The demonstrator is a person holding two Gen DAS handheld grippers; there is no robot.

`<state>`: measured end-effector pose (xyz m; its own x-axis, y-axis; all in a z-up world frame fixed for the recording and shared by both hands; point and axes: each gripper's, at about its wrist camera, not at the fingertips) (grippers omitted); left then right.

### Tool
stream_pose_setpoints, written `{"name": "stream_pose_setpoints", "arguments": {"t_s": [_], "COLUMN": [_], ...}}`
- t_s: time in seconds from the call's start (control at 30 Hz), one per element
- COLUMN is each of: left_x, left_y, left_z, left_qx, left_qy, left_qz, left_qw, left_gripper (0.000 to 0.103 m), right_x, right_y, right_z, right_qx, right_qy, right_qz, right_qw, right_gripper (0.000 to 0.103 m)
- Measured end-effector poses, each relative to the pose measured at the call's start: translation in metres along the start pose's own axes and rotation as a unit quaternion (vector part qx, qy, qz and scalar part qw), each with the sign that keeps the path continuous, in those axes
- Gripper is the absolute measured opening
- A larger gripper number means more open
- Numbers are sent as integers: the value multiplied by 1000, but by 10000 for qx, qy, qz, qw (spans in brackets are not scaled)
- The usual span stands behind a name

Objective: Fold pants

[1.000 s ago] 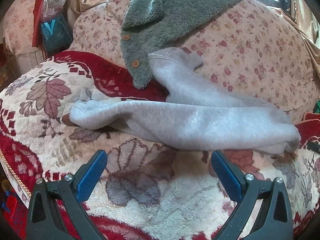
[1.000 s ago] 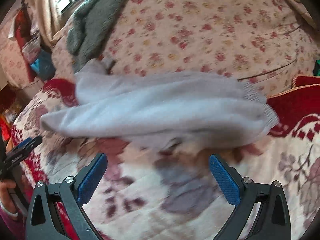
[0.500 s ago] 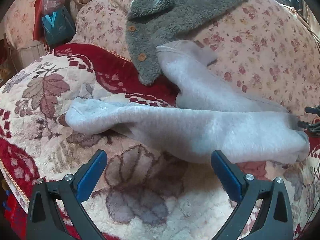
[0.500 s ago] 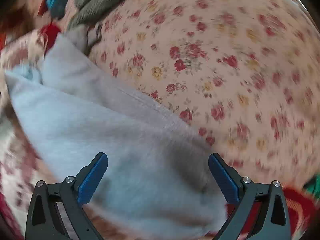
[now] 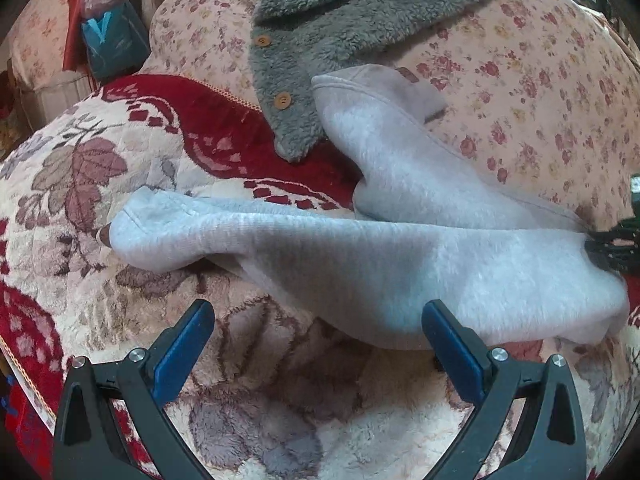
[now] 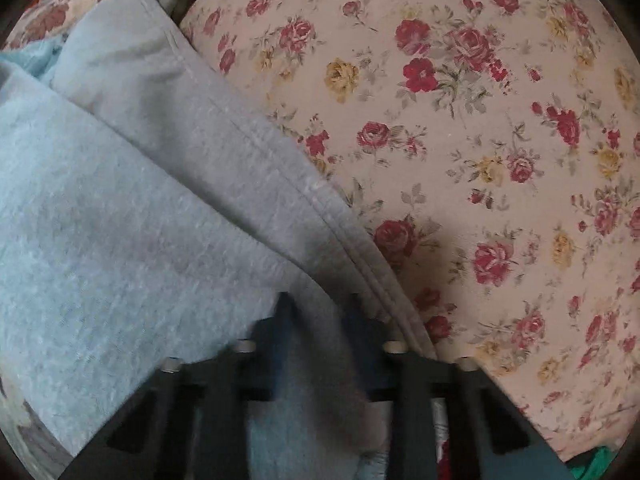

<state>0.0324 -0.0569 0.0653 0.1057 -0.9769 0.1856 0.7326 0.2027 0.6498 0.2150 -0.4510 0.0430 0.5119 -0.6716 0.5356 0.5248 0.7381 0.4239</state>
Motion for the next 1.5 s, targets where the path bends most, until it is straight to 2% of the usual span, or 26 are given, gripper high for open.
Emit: {"name": "stream_pose_setpoints", "arguments": {"t_s": [0.1, 0.23, 0.43, 0.53, 0.67, 0.77, 0.9, 0.97, 1.07, 1.1, 1.13, 1.17, 1.2, 1.23, 1.27, 1.3, 1.33, 1.37, 1.43, 1.5], "left_x": [-3, -5, -14, -21, -27, -31, -36, -38, -40, -41, -43, -46, -48, -52, -55, -58, -62, -65, -73, -79], "left_y": [0, 2, -6, -14, -25, -32, -41, -45, -50, -51, -52, -53, -54, -55, -56, -56, -57, -57, -58, -59], "left_z": [3, 18, 43, 51, 59, 65, 66, 65, 64, 63, 62, 60, 59, 56, 54, 53, 50, 49, 44, 39], "left_qx": [-22, 112, 249, 237, 193, 202, 107, 70, 60, 59, 52, 40, 32, 10, -9, -26, -35, -35, -60, -92], "left_qy": [-41, -134, -213, -258, -298, -304, -365, -414, -474, -485, -492, -517, -542, -600, -634, -663, -682, -678, -657, -691], "left_qz": [163, 273, 314, 412, 466, 464, 581, 678, 760, 779, 820, 903, 952, 1048, 1106, 1163, 1233, 1282, 1443, 1607], "left_qw": [9999, 9995, 9990, 9985, 9983, 9983, 9976, 9968, 9960, 9958, 9954, 9946, 9940, 9927, 9918, 9910, 9900, 9894, 9873, 9845], "left_gripper": [103, 103, 103, 103, 103, 103, 103, 103, 103, 103, 103, 103, 103, 103, 103, 103, 103, 103, 103, 103], "right_x": [0, -8, -38, -54, -87, -112, -131, -131, -127, -124, -122, -125, -124, -122, -121, -120, -119, -118, -115, -110], "right_y": [-10, -34, -75, -108, -148, -183, -215, -229, -245, -252, -257, -262, -267, -268, -271, -274, -277, -279, -282, -281], "right_z": [23, 71, 142, 172, 187, 191, 178, 172, 170, 167, 162, 158, 151, 146, 137, 131, 122, 117, 105, 100], "right_qx": [188, 445, 771, 852, 715, 540, 274, 204, 205, 247, 269, 273, 293, 287, 287, 304, 349, 401, 513, 698], "right_qy": [-106, -293, -501, -493, -425, -136, 100, 383, 1022, 1271, 1471, 1622, 1760, 1872, 2043, 2136, 2290, 2407, 2525, 2533], "right_qz": [-121, -247, -585, -822, -1019, -1365, -1865, -2457, -3437, -3863, -4231, -4576, -4944, -5145, -5442, -5656, -5955, -6105, -6400, -6528], "right_qw": [9997, 9983, 9940, 9917, 9913, 9891, 9820, 9684, 9333, 9132, 8937, 8738, 8507, 8363, 8132, 7959, 7692, 7535, 7239, 7105], "right_gripper": [12, 11, 11, 11, 11, 11, 11, 12, 18, 35, 74, 93, 103, 103, 103, 103, 103, 103, 103, 103]}}
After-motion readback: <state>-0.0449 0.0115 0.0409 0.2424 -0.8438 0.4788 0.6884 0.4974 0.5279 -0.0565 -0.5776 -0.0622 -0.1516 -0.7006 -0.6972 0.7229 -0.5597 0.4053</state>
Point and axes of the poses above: each gripper's, at about its wrist camera, not at the fingertips, and z roughly against the way its jaws point, x to its right, y to its top, and after that the axes turned 9 degrees about -y, right-handed
